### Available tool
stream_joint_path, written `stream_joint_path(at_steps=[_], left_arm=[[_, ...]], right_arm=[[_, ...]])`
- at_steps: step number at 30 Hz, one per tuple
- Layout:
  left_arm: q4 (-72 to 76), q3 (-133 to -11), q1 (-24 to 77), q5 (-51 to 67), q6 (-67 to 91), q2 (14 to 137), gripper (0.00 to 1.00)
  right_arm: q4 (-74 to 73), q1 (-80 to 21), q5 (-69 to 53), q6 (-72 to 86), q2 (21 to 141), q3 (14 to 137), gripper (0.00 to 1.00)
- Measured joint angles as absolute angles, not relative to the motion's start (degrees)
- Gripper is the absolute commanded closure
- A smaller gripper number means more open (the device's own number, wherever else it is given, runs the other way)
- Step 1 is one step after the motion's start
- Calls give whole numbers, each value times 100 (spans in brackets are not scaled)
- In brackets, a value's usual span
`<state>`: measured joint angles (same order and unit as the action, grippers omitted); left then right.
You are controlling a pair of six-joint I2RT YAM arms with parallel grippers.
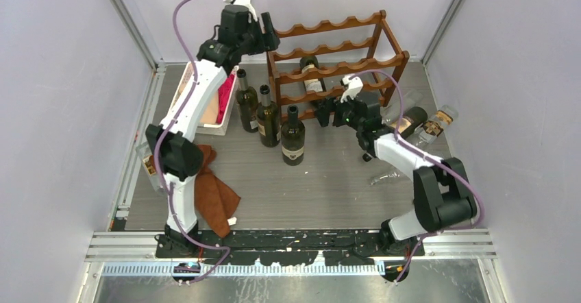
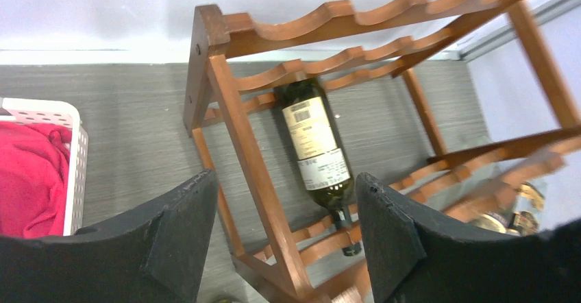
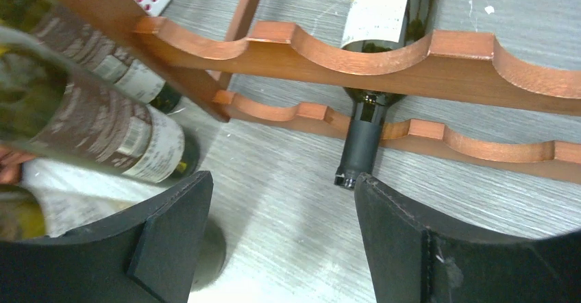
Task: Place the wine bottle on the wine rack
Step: Adjust the wine bottle in the wine rack, then pick up the wine bottle from the center of the board.
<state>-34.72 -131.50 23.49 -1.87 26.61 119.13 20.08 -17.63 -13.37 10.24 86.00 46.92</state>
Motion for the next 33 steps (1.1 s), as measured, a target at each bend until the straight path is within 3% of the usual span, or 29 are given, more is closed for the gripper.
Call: stream_joint_path(at_steps=[14,21,27,33], left_arm=[[-2062,-10665,2228,1531,2526,9214,15],[-1155,-8685,2161,2307,2526,7675,11],[-49,-6641,2161,2816,2779,6143,11],[714,-4786,2161,2963,3166,4851,10]], right_arm=[[-204,-1509,-2783,-233,6506,4869,10],[-2021,-1476,-3852,-1573,6036,5596,0],[-3326,-1476,-4847,-3048,5699,5900,0],[-3653,-1505,-5380,-3719,5581,5905,0]])
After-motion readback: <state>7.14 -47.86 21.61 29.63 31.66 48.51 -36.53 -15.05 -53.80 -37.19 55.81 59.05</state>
